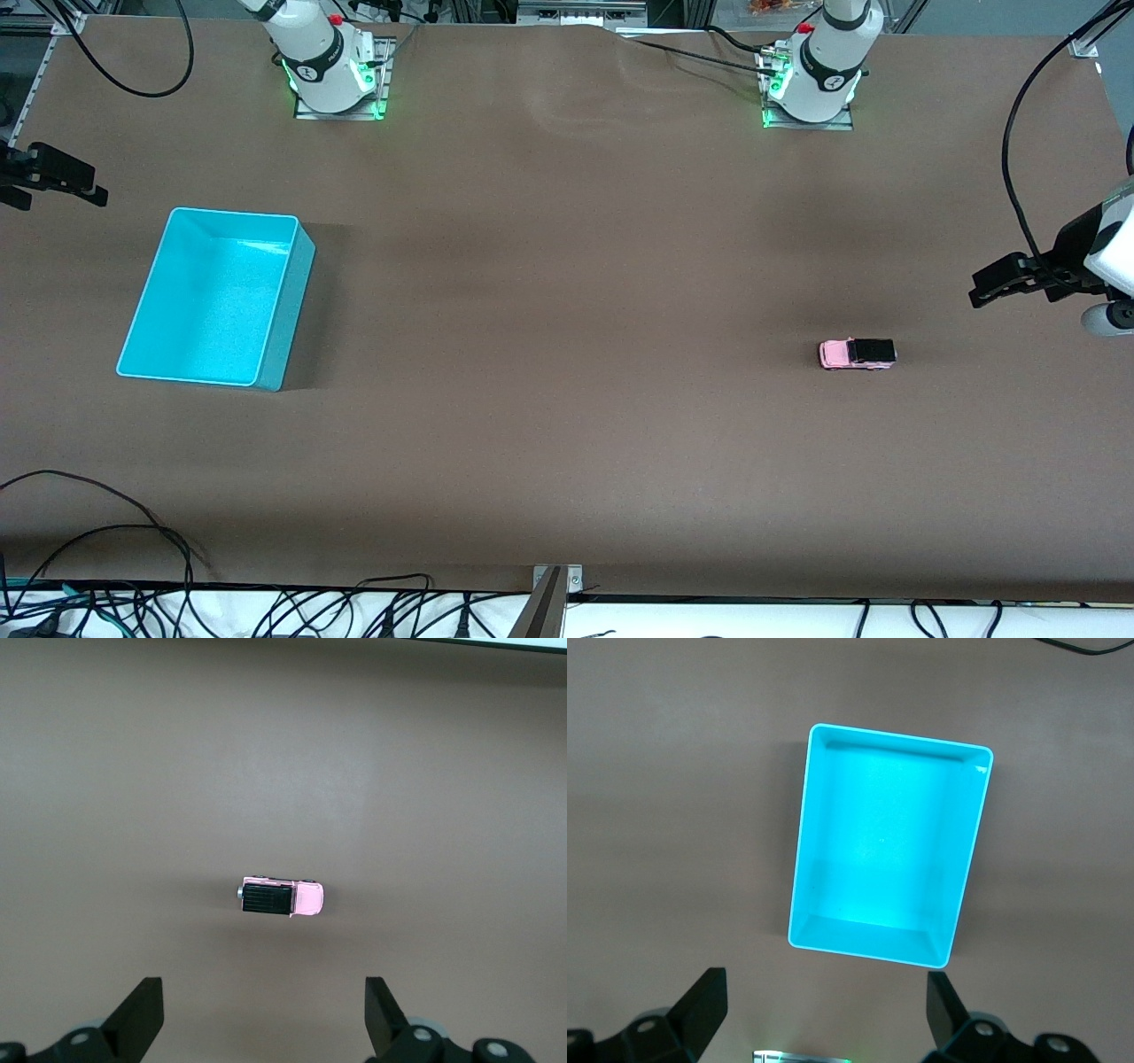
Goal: Wind and store pink jeep toy
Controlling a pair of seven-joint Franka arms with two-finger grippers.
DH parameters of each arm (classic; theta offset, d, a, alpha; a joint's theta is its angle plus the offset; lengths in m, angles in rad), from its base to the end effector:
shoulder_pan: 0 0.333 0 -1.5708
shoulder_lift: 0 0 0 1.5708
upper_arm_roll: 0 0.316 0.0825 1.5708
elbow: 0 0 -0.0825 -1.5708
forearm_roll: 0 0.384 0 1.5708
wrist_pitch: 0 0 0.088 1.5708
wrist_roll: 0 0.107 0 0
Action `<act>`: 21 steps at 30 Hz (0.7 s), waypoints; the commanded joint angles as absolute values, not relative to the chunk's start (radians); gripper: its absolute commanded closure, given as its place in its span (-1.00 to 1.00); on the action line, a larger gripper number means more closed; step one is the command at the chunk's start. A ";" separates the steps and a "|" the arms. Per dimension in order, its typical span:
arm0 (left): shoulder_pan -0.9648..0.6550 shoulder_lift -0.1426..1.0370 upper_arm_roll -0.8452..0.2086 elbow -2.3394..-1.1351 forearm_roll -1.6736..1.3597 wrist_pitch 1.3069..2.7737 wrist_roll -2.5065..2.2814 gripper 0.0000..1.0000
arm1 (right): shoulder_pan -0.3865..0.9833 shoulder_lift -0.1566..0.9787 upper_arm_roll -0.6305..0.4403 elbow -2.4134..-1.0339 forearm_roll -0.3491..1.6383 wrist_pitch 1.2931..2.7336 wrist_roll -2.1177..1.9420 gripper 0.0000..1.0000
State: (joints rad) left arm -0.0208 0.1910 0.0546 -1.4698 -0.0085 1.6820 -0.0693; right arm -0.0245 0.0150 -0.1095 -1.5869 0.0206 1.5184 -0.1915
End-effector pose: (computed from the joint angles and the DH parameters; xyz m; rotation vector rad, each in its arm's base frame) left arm 0.6208 0.0171 0.5703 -3.1357 -0.1614 -0.0338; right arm 0.5478 -0.0711 0.6043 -3.1056 -0.0896 0.1232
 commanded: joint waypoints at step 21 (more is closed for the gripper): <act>-0.023 0.190 0.057 -1.466 -0.020 1.681 -0.048 -1.00 | -0.026 0.011 -0.094 -1.569 0.023 1.497 -0.187 -1.00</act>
State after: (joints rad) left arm -0.0218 0.1912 0.0541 -1.4698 -0.0085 1.6820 -0.0693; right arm -0.0244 0.0149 -0.1067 -1.5869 0.0206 1.5180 -0.1915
